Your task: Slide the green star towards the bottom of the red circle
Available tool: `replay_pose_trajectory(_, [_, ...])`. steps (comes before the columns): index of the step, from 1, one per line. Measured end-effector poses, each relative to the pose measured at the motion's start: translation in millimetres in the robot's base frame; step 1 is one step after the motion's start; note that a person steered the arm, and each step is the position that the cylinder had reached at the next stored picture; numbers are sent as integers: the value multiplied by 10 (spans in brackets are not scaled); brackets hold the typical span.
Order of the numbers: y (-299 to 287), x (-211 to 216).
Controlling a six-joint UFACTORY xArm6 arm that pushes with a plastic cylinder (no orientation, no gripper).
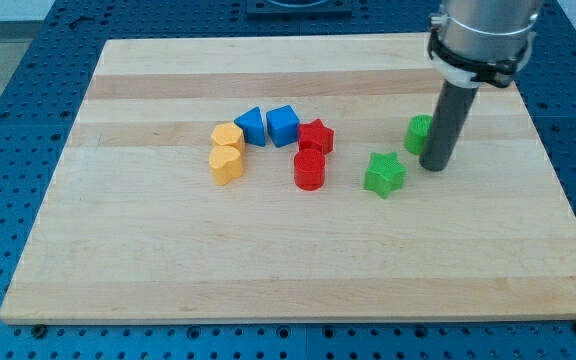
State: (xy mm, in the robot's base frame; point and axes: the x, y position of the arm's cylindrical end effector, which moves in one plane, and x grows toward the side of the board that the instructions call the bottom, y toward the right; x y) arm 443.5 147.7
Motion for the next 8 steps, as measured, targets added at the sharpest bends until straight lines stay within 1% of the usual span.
replay_pose_trajectory(1, [-243,119])
replay_pose_trajectory(3, [-761,748])
replay_pose_trajectory(5, [-1152,1049])
replay_pose_trajectory(6, [-805,1083])
replay_pose_trajectory(7, [-295,974])
replay_pose_trajectory(8, [-29,618])
